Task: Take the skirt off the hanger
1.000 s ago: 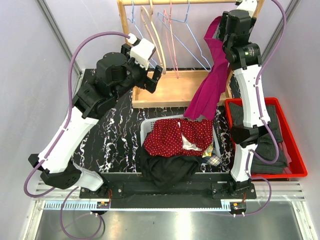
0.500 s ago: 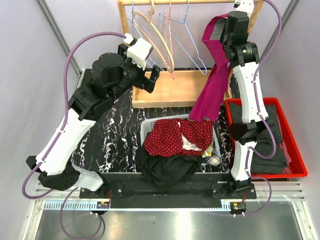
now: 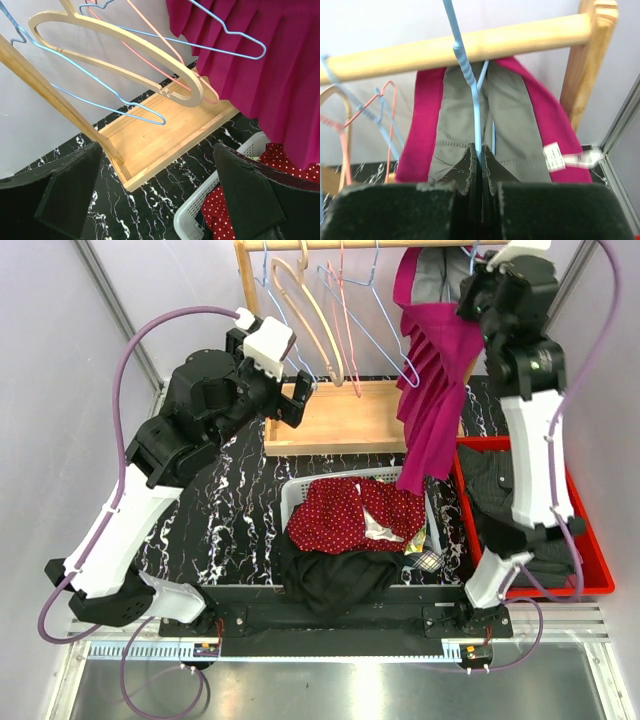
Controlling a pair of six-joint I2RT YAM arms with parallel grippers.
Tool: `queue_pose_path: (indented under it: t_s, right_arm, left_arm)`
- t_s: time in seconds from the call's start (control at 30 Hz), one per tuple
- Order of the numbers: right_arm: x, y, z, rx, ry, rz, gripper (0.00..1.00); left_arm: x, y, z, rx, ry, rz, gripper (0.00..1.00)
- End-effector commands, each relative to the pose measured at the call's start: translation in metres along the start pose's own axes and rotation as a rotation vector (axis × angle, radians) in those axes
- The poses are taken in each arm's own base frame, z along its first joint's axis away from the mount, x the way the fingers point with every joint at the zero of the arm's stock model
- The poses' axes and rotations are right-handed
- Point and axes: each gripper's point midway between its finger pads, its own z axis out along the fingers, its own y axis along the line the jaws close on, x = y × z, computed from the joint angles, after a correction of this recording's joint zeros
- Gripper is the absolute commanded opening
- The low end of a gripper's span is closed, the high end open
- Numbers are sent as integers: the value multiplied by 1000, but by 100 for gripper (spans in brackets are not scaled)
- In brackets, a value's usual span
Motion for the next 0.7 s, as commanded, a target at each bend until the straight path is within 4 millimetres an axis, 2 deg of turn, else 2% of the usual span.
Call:
queue_pose_path:
  t_s: [0.0,0.03,0.07,0.1,0.13,0.17,0.2,0.23,0.27,0.3,0.33,0.37,0.4,0.47,0.5,0.6,0.63,0.67]
  right_arm:
    - [-67,13,-67,-136,-173,46,0]
    - [-72,12,-88,-157,-173,53,0]
    - [-46,16,-93,-187,-80,50,0]
    - [-38,16,-102,-205,-47,44,0]
    - [-42,15,-125,-226,-42,46,0]
    - [-17,16,-135,-250,51,33,0]
    - [-9,17,-146,-278,83,28,0]
    - [-15,15,-174,-306,71,30,0]
    - [6,19,-185,-345,136,37,0]
    - [6,19,-200,-367,133,49,0]
    - [-4,20,-232,-417,102,58,0]
    - [6,21,-246,-438,142,71,0]
    - [1,22,-271,-481,121,78,0]
    - [4,35,-302,-607,137,92,0]
    - [-3,35,-323,-640,104,90,0]
    - [-26,38,-369,-729,17,71,0]
    - [-31,46,-385,-805,2,60,0]
    - [-43,51,-402,-869,-45,52,0]
  left_arm:
    - [-13,9,-17,-31,-51,-23,99]
    - [-15,11,-18,-34,-55,-24,99]
    - [-17,12,-21,-37,-62,-25,99]
    - [-18,13,-23,-36,-67,-26,99]
    - [-21,14,-25,-35,-74,-27,99]
    - [-23,12,-29,-23,-81,-29,99]
    - [-24,11,-30,-12,-84,-32,99]
    - [-26,10,-33,-2,-90,-33,99]
    - [-27,5,-35,31,-94,-33,99]
    - [-27,1,-36,55,-95,-37,99]
    - [-30,-2,-38,74,-101,-42,99]
    - [-30,-9,-40,116,-100,-45,99]
    - [-31,-12,-40,135,-102,-55,99]
    - [-35,-22,-43,199,-113,-61,99]
    - [-36,-25,-42,217,-116,-63,99]
    - [-44,-40,-47,337,-145,-51,99]
    - [-49,-36,-46,353,-162,-52,99]
    - [-53,-51,-54,468,-183,-51,99]
